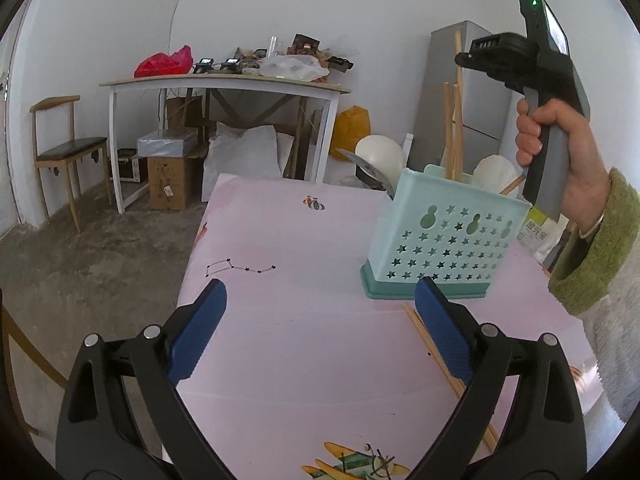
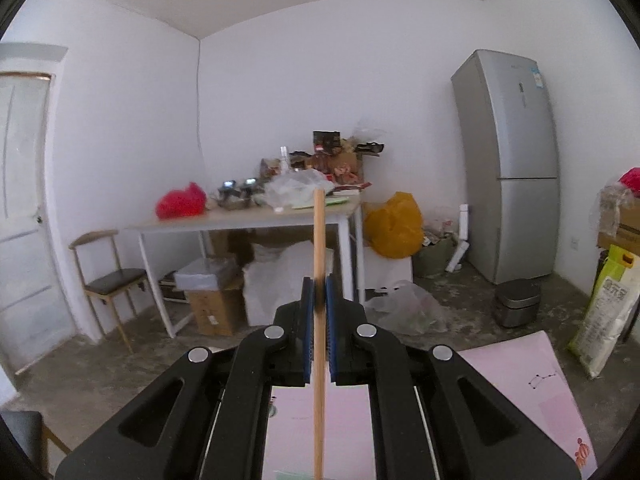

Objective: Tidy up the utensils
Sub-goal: 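Raise the right gripper's chopstick over the holder and open the right gripper, then move both open grippers back down to the loose chopsticks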

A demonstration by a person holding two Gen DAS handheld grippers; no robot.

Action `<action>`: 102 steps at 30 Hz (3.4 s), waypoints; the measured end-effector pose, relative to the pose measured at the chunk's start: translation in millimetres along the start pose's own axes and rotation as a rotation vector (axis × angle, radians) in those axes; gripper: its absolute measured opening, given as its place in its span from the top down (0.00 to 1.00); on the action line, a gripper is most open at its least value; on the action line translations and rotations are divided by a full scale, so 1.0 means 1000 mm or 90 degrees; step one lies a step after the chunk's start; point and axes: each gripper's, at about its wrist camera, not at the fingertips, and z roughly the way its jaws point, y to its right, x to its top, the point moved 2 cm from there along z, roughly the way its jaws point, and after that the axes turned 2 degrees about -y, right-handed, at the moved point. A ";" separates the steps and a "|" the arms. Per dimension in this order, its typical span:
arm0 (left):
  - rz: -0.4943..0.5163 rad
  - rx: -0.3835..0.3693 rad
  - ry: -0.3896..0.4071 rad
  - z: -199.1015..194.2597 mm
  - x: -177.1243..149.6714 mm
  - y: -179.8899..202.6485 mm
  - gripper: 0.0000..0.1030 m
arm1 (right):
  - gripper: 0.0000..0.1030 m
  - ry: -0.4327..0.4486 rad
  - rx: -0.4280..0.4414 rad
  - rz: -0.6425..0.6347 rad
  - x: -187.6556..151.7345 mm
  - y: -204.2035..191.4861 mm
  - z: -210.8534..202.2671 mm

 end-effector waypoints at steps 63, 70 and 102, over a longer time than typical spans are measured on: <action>-0.048 -0.027 -0.070 0.015 -0.015 -0.040 0.11 | 0.94 -0.298 0.080 -0.125 0.018 -0.038 0.042; -0.054 -0.031 -0.074 0.013 -0.010 -0.053 0.11 | 0.83 -0.276 0.029 -0.093 0.004 -0.017 0.015; -0.015 0.062 -0.192 0.013 -0.043 -0.009 0.11 | 0.76 -0.523 0.160 0.052 -0.239 -0.006 -0.109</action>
